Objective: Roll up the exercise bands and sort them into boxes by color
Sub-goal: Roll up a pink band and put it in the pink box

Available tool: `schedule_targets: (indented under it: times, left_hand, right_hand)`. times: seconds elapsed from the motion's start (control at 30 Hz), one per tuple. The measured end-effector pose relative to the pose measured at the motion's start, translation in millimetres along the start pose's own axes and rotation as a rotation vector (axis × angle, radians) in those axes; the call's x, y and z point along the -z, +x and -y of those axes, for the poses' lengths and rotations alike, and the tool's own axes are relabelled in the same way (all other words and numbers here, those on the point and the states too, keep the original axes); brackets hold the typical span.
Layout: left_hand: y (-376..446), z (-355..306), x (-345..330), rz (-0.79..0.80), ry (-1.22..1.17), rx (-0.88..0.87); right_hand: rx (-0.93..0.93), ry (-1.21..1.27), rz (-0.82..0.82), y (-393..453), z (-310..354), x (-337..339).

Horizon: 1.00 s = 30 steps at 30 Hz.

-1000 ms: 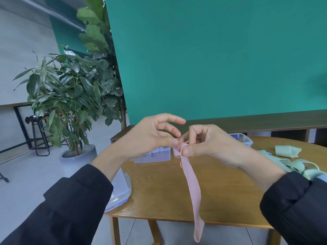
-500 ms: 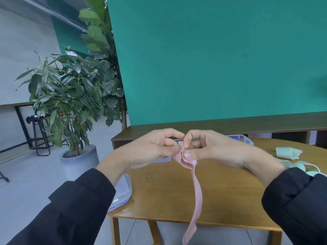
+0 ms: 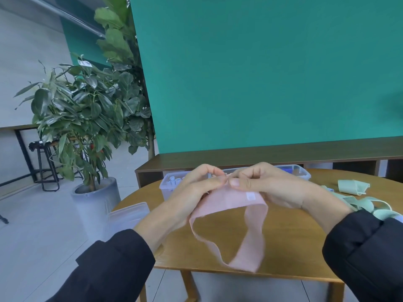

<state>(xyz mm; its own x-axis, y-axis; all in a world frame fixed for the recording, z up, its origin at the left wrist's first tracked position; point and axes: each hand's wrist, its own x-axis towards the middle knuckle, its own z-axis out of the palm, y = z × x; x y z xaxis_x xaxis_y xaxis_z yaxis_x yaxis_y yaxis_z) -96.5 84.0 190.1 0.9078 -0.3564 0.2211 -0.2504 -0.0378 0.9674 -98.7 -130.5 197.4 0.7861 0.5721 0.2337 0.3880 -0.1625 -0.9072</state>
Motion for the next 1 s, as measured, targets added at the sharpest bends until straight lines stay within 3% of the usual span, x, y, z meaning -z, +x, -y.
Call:
schedule_targets:
  times: [0.1,0.2,0.37,0.6,0.8,1.0]
  left_hand:
    - [-0.3,0.7,6.3,-0.057,0.239,0.047]
    - [0.3,1.0,18.5,-0.118,0.254,0.078]
    - [0.2,1.1,26.6,-0.021,0.296,0.060]
    - [3.3,14.1,12.6,0.165,-0.070,0.127]
    - [3.0,10.4,1.3,0.222,0.078,0.046]
    - [-0.7,-7.1,-5.0,0.210,0.115,-0.158]
  right_hand:
    - [-0.015,0.116,-0.112,-1.2,-10.1,7.9]
    - [-0.005,0.106,-0.159,-4.7,-18.1,16.4]
    - [-0.033,0.008,-0.219,-3.6,-22.5,20.8]
    - [0.016,0.034,-0.224,-2.1,-16.0,21.3]
    - [0.000,-0.009,-0.239,-5.4,-13.2,27.3]
    - [-0.068,0.013,-0.179,-3.8,-11.6,31.0]
